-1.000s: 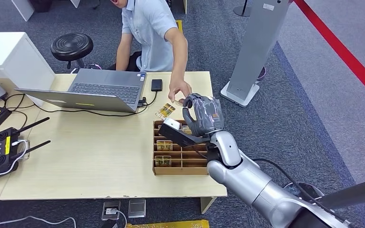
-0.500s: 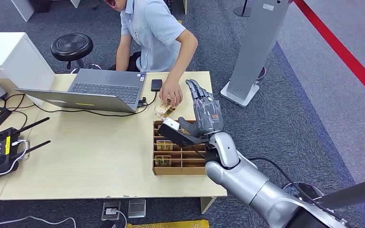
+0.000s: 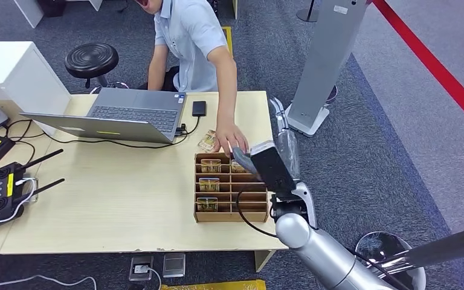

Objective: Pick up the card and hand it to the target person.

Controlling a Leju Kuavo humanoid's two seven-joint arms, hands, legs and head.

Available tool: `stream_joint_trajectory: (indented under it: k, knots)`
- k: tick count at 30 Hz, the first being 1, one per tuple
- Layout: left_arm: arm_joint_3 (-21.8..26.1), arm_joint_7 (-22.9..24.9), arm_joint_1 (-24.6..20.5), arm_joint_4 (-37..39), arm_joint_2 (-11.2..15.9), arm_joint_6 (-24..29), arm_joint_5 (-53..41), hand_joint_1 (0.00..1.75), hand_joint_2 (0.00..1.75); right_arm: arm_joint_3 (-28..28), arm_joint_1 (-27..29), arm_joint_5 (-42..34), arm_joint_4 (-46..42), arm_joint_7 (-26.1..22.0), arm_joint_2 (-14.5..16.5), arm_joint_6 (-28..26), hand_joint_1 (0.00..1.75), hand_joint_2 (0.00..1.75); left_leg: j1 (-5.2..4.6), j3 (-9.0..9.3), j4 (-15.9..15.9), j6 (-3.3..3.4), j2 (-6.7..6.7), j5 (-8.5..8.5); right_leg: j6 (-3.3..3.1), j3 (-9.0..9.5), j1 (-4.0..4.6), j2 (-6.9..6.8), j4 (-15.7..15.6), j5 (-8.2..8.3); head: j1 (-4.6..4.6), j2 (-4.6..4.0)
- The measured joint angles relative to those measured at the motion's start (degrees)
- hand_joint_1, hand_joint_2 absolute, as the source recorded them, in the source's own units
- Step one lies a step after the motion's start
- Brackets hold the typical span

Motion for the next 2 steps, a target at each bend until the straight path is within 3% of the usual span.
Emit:
stream_joint_trajectory:
  k: [2]
  knots:
    - [0.0, 0.0, 0.0, 0.0, 0.0, 0.0, 0.2, 0.00, 0.00, -0.1, 1.3, -5.3, -2.0, 0.0, -1.0, 1.0, 0.00, 1.75, 0.00, 0.00, 0.0, 0.00, 0.00, 0.00, 0.00, 0.00, 0.00, 0.00, 0.0, 0.00, 0.04, 0.00]
